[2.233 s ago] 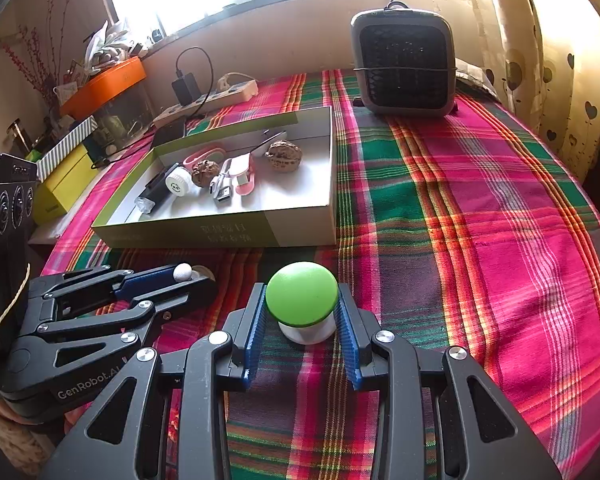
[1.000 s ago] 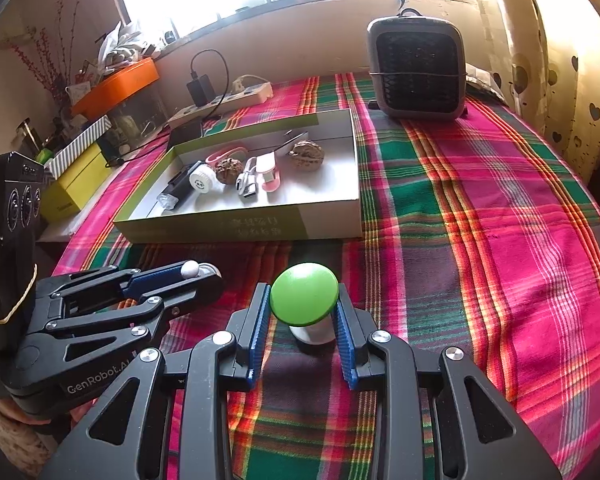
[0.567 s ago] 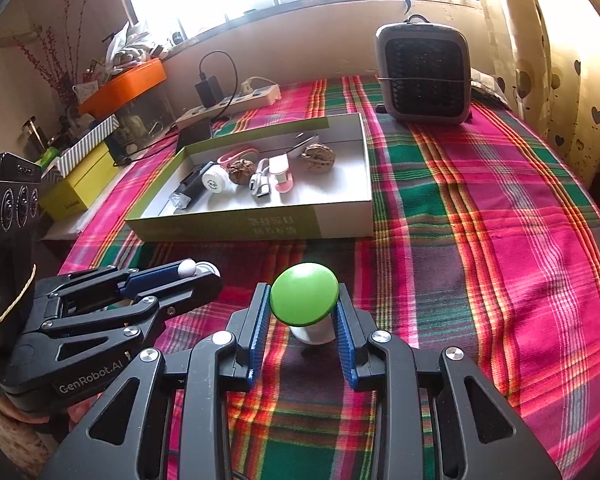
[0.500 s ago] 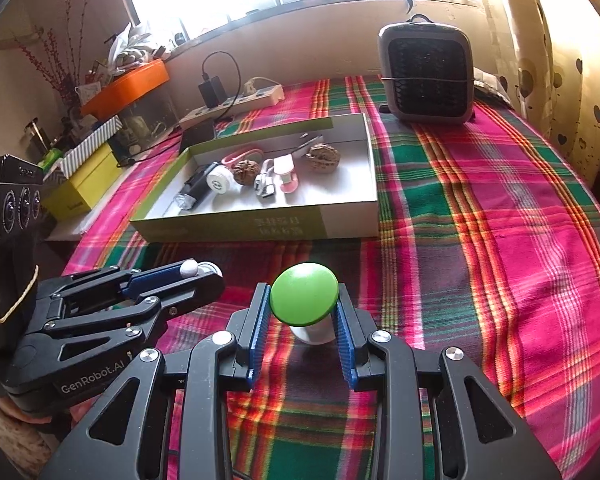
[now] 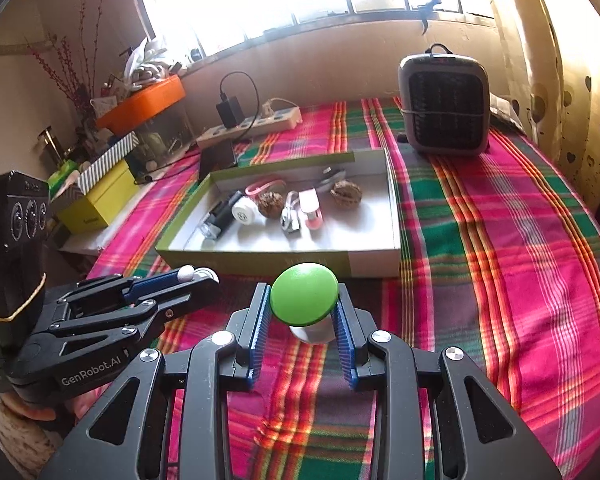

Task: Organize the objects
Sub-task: 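Lift and carry the white knob and green mushroom over the box, then lower the white knob and green mushroom into the box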

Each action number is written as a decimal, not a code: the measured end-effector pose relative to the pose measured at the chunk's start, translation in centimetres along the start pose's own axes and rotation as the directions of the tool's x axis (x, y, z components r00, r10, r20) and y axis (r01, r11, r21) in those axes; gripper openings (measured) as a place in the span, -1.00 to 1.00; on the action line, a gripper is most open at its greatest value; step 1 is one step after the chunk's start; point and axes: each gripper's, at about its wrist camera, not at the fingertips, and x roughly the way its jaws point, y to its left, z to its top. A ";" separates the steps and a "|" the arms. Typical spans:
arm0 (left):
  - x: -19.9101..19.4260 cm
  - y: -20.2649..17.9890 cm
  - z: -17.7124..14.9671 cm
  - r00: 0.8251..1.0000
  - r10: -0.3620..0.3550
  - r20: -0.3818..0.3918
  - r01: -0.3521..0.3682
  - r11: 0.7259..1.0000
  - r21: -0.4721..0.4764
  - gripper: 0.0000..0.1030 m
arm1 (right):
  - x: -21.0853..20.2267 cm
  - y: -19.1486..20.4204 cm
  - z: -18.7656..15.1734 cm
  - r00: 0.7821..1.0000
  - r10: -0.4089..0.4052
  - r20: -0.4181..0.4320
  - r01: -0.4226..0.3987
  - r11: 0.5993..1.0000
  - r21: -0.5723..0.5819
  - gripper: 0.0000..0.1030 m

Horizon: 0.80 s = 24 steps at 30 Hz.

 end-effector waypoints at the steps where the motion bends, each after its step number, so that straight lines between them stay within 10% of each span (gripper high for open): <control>1: 0.0 0.1 0.2 1.000 0.001 0.003 -0.001 1.000 -0.003 -0.56 | 0.0 0.1 0.3 1.000 0.002 0.004 -0.002 1.000 -0.005 -0.38; 24: 3.9 3.0 4.3 0.999 0.021 -0.036 -0.022 0.999 -0.034 -0.56 | 3.9 -2.1 5.5 1.000 0.021 -0.012 -0.021 0.999 0.040 -0.38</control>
